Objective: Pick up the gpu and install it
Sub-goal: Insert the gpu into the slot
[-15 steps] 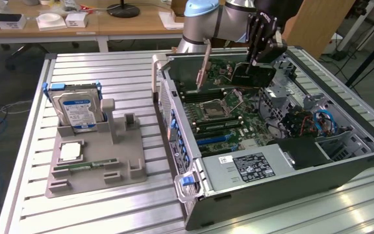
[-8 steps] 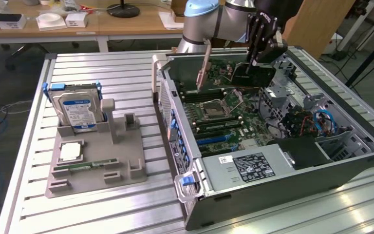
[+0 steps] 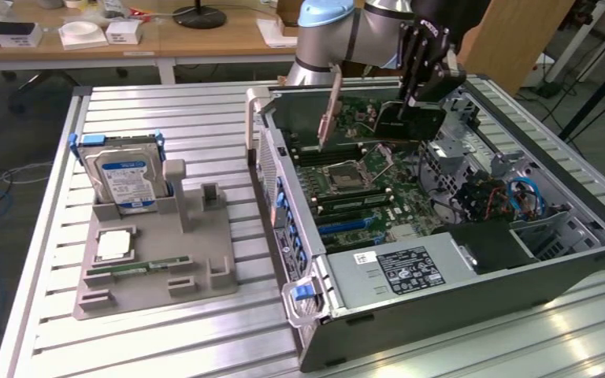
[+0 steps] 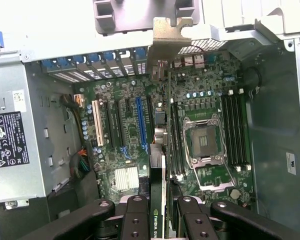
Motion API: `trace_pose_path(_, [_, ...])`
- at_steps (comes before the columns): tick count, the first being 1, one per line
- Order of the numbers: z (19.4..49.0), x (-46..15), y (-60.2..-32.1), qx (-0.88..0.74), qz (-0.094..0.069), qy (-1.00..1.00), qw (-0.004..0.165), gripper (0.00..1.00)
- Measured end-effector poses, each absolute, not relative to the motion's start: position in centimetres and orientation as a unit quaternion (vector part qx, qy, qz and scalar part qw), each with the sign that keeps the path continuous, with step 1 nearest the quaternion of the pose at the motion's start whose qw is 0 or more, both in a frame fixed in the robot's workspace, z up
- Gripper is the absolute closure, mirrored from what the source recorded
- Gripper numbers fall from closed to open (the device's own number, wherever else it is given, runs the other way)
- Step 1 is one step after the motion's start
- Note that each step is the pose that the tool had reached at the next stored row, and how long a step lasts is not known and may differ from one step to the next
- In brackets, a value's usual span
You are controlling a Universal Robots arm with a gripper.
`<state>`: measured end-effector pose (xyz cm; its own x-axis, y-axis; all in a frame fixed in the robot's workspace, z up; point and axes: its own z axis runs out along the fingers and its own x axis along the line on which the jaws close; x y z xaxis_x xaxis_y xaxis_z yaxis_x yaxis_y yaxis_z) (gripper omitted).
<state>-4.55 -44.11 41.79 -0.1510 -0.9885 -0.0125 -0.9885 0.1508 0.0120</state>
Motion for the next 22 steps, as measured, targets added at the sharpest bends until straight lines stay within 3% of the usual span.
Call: trace_pose_path(22, [41.73,-4.54,-44.1,-0.688,0.009,0.726,0.001,0.74])
